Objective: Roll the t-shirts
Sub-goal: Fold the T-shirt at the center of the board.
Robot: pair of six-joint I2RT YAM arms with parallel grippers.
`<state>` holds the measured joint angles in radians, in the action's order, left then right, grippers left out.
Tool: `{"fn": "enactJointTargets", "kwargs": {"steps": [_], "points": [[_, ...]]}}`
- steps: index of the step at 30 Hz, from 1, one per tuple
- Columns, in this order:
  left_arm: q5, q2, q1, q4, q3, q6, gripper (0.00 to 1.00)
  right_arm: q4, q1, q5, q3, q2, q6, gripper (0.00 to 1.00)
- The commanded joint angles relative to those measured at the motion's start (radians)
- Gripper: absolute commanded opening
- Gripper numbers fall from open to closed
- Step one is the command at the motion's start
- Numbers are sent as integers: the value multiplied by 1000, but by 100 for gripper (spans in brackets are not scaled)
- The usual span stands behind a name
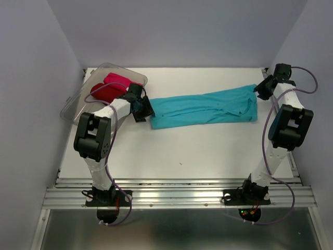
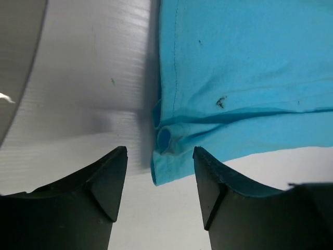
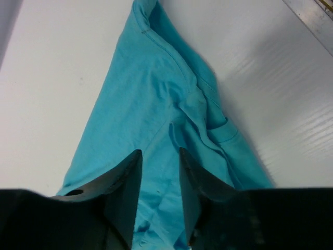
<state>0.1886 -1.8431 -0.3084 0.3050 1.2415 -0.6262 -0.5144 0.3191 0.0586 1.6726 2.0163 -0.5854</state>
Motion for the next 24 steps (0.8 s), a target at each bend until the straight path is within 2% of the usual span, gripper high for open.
{"fn": "enactJointTargets", "kwargs": {"steps": [1, 5, 8, 13, 17, 24], "points": [[-41, 56, 3, 39, 50, 33, 67, 2, -2, -36, 6, -80, 41, 49], [-34, 70, -14, 51, 72, 56, 68, -12, -11, -45, -68, -136, 68, 52], [-18, 81, -26, 49, 79, 65, 68, -16, -52, -17, -163, -198, 79, 43], [11, 90, -41, 45, 85, 77, 68, 7, -78, 56, -286, -229, 59, 41], [20, 97, -57, 51, 96, 94, 68, 20, -87, 86, -313, -205, 45, 41], [15, 122, -75, 66, 105, 112, 68, 22, -87, 47, -289, -142, 35, 44]]}}
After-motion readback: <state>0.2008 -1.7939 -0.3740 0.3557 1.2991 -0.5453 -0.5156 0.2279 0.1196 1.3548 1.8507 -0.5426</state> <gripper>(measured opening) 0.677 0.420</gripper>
